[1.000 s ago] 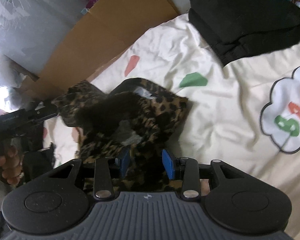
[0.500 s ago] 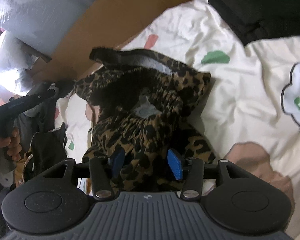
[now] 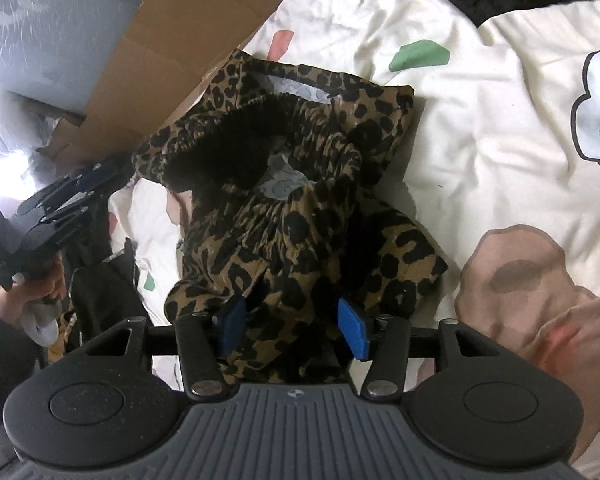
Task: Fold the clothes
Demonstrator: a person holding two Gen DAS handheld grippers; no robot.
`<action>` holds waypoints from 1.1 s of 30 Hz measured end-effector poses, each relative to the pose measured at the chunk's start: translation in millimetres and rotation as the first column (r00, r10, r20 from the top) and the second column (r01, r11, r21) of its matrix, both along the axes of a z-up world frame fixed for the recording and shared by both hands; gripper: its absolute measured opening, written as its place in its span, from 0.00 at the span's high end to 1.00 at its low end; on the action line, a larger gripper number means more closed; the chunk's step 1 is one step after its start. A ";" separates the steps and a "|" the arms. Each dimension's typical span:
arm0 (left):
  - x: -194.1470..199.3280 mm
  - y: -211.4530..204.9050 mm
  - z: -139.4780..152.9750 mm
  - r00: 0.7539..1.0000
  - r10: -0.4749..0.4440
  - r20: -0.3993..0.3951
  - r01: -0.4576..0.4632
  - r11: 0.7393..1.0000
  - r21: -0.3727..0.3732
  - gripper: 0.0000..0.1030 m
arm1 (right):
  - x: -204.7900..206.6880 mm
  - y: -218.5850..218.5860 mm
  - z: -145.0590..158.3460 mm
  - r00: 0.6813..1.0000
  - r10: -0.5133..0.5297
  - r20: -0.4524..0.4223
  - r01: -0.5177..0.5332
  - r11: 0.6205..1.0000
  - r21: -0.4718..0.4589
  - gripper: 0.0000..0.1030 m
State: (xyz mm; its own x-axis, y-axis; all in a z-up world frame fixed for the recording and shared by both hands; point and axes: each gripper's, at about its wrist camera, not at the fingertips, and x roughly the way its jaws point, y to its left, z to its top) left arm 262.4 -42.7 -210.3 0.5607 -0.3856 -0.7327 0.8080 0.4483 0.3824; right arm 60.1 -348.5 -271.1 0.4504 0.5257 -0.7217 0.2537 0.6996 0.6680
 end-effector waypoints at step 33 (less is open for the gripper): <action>18.9 -46.2 -46.2 0.974 -0.225 -0.006 0.223 0.963 0.153 0.98 | 11.0 -8.3 -0.8 1.000 -0.020 0.003 0.020 1.000 0.012 0.94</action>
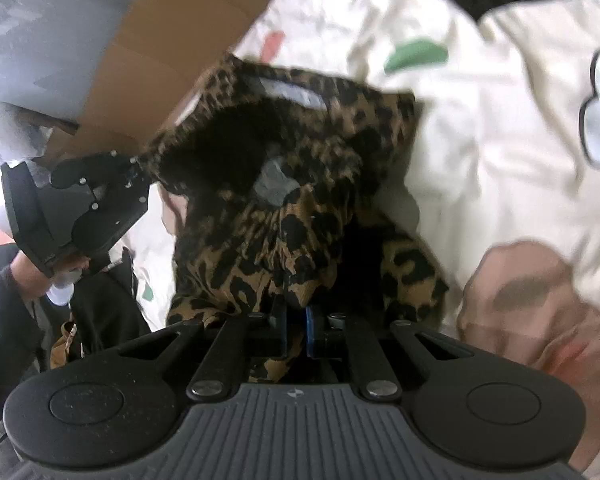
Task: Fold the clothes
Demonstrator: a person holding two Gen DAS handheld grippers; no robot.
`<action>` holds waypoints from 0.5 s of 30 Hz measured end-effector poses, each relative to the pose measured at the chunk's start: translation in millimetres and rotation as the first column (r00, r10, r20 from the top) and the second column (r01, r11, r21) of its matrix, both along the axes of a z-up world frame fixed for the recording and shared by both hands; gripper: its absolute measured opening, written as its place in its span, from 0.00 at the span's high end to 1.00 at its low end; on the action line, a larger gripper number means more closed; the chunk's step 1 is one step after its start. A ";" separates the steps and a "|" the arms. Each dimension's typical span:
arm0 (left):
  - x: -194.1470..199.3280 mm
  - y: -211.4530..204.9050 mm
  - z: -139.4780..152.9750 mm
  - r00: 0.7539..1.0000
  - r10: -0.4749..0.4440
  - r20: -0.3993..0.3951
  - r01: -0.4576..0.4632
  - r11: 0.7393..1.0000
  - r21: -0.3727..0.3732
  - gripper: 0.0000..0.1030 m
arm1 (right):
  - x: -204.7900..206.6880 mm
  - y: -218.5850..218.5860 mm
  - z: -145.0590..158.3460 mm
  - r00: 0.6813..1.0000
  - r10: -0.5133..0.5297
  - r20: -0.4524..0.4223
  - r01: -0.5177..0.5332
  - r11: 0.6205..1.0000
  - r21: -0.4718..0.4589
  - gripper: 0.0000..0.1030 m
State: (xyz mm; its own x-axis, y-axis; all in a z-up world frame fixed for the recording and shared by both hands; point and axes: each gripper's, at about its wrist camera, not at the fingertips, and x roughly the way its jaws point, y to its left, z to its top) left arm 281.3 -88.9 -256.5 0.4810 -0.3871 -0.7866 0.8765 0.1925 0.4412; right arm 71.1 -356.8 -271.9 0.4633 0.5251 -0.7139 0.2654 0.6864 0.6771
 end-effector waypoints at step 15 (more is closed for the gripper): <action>6.4 91.5 117.7 0.898 0.343 -0.276 -0.428 0.828 -0.362 0.99 | -14.2 -37.3 79.2 0.978 -0.037 0.203 0.077 0.978 -0.193 0.98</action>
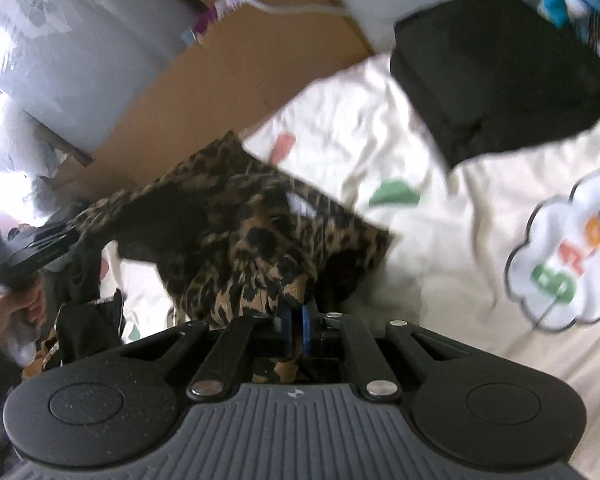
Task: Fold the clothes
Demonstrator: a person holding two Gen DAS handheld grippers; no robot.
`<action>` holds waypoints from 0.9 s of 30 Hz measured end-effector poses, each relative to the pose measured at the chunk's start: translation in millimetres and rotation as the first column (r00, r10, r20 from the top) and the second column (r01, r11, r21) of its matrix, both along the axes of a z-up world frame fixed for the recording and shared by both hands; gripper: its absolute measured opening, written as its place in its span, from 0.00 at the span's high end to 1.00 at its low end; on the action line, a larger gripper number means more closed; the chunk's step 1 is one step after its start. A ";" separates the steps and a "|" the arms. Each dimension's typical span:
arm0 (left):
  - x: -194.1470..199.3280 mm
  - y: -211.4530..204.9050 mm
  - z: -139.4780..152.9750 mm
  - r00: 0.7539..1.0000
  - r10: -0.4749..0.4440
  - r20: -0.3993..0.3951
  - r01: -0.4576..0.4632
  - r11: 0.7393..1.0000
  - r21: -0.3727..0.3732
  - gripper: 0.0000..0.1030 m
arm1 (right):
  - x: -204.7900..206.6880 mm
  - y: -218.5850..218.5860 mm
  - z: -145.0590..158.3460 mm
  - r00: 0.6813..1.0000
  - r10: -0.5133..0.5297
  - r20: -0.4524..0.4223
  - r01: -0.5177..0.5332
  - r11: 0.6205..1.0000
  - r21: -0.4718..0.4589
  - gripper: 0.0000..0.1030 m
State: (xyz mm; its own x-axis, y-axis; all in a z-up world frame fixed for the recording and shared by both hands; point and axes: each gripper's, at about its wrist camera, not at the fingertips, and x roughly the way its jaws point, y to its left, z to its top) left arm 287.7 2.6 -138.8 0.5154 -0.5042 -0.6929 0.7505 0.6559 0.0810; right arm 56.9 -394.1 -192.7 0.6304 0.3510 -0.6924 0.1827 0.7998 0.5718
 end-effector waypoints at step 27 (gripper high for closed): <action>-174.2 95.5 199.6 0.995 0.051 0.089 -0.021 0.951 -0.308 0.99 | -101.0 -10.1 239.9 0.906 0.079 0.416 -0.023 0.990 -0.139 0.99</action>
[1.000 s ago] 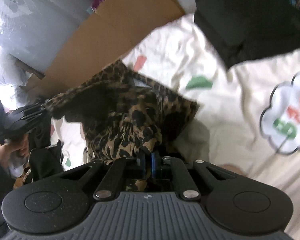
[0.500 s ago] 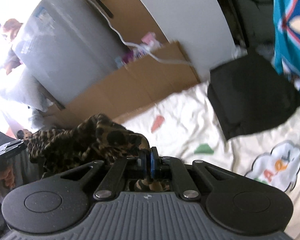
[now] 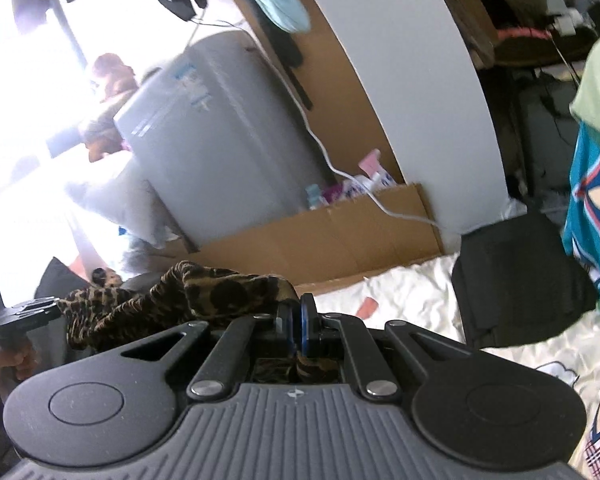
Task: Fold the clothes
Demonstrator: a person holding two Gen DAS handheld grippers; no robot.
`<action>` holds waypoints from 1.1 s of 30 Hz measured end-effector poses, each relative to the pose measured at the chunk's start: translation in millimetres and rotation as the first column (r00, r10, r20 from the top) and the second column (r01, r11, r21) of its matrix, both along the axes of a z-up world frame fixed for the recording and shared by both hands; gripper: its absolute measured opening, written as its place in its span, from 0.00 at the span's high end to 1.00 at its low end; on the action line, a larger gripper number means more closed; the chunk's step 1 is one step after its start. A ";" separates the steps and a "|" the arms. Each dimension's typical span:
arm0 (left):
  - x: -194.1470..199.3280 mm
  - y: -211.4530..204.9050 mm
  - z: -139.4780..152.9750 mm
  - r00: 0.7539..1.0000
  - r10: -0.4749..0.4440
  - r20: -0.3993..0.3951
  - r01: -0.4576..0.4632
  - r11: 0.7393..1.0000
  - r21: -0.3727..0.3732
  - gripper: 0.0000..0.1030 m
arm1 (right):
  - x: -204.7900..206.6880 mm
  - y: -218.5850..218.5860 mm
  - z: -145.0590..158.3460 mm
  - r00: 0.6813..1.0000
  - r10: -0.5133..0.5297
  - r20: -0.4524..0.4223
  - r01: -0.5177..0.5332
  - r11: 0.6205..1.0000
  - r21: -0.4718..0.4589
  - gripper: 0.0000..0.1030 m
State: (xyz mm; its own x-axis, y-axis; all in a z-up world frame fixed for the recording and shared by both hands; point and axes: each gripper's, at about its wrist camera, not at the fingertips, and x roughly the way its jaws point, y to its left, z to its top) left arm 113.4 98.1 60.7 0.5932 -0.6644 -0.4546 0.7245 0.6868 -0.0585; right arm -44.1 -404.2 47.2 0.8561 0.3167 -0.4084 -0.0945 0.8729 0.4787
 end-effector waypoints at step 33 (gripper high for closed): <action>172.1 17.5 -241.7 0.847 0.210 -0.489 -0.210 0.976 0.056 0.99 | 196.5 27.5 -184.6 0.944 0.020 -0.329 -0.056 0.993 -0.102 0.99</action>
State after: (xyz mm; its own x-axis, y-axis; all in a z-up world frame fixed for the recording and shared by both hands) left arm 285.5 115.6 -181.0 0.4192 -0.5495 -0.7227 0.4409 0.8191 -0.3670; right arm 152.4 -376.7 -137.4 0.6580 0.2848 -0.6971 0.0168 0.9199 0.3917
